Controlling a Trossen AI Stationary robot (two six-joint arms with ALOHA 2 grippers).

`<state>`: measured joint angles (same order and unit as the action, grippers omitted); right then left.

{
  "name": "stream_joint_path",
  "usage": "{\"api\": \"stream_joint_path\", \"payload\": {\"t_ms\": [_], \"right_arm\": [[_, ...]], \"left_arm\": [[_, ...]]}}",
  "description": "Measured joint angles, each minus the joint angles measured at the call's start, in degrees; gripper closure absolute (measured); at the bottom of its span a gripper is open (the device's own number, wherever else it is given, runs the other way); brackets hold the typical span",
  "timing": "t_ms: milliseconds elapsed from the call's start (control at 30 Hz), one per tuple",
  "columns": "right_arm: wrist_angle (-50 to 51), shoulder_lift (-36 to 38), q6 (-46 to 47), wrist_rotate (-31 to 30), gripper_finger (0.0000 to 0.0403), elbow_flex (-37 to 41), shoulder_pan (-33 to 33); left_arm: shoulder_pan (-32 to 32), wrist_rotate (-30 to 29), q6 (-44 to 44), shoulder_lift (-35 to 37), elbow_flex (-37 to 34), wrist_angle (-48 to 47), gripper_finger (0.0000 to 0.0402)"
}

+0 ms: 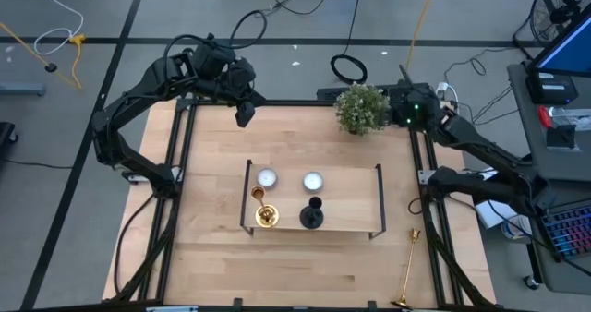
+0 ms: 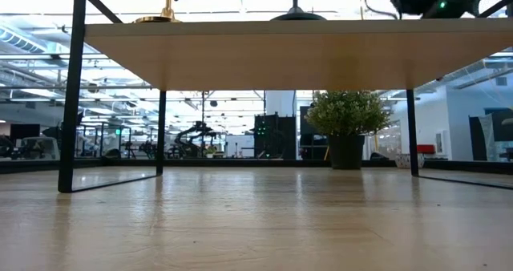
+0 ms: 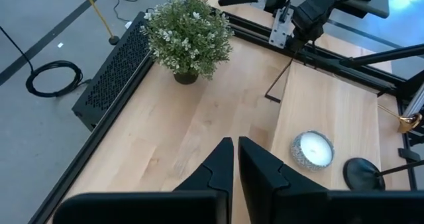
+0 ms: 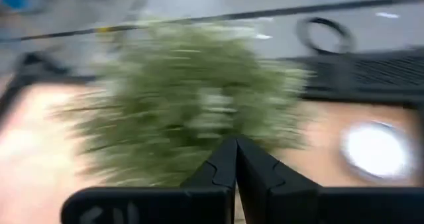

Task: Pick & Place candle stick holders
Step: Put the white red scented candle on the shelf

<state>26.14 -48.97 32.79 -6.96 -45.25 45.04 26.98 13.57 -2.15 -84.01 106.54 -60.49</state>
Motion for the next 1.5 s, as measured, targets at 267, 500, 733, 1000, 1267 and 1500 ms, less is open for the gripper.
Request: {"api": "stream_joint_path", "payload": {"t_ms": [267,500,733,1000,1267,1500], "right_arm": [[-26.9,-2.6,-3.2,19.3,0.0403,0.0,-5.1],[-53.1,-9.1,3.5,29.0,0.0403,-0.1,-2.6],[-57.8,-16.2,5.8,33.8,0.0403,-4.1,1.3],[-42.3,-24.4,-7.3,31.4,0.0403,-21.1,4.3],[-24.5,-28.3,-20.0,6.9,0.0403,-35.7,11.4],[-19.1,-30.4,-21.2,-3.7,0.0403,-36.1,20.9]], "left_arm": [[0.1,0.1,0.9,0.0,0.0,0.5,0.0397],[-0.1,0.1,-0.8,0.0,0.0,-0.6,0.0377],[-0.5,0.1,-2.9,0.0,0.0,-3.3,0.0398],[-2.0,-0.1,-4.5,0.0,0.0,-3.3,0.0375],[-2.8,-0.1,-5.3,0.0,0.0,-3.2,0.0398],[-2.9,-0.1,-5.7,0.0,0.0,-3.1,0.0375]]}}
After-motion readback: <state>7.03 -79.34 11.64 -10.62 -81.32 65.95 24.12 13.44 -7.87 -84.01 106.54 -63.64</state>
